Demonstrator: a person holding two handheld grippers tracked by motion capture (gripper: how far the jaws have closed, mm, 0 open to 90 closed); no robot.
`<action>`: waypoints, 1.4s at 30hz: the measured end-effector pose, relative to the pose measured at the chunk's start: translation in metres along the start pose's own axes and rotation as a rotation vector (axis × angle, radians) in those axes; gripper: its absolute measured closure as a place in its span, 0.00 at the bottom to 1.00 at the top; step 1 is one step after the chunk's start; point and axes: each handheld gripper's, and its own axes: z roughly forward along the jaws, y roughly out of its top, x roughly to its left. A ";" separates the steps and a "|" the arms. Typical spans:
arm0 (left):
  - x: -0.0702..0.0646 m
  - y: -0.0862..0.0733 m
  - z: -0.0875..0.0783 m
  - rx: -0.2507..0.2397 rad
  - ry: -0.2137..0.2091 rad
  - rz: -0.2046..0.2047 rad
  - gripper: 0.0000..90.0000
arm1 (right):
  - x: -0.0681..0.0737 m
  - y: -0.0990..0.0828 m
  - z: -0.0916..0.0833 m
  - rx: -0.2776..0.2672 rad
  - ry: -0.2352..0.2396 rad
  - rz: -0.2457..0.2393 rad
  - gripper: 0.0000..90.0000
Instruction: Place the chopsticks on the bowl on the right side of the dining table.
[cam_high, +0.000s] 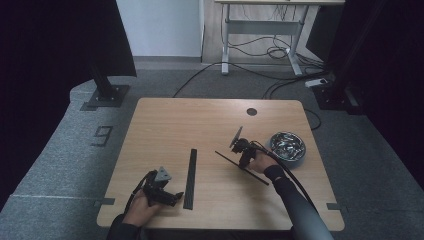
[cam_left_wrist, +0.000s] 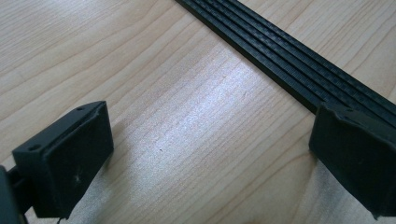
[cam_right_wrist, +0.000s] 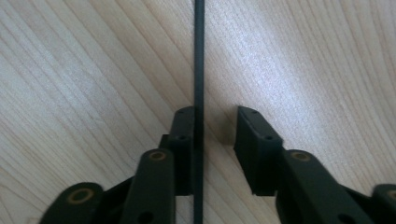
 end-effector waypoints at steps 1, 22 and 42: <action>0.000 0.000 0.000 0.000 0.000 0.000 0.00 | 0.000 0.000 0.000 0.000 0.000 0.000 0.78; 0.000 0.000 0.000 0.000 0.000 0.000 0.00 | 0.001 0.014 0.002 0.126 0.016 0.026 0.95; 0.000 0.000 0.000 0.000 0.000 -0.001 0.00 | 0.009 -0.006 -0.032 0.055 0.012 0.039 0.95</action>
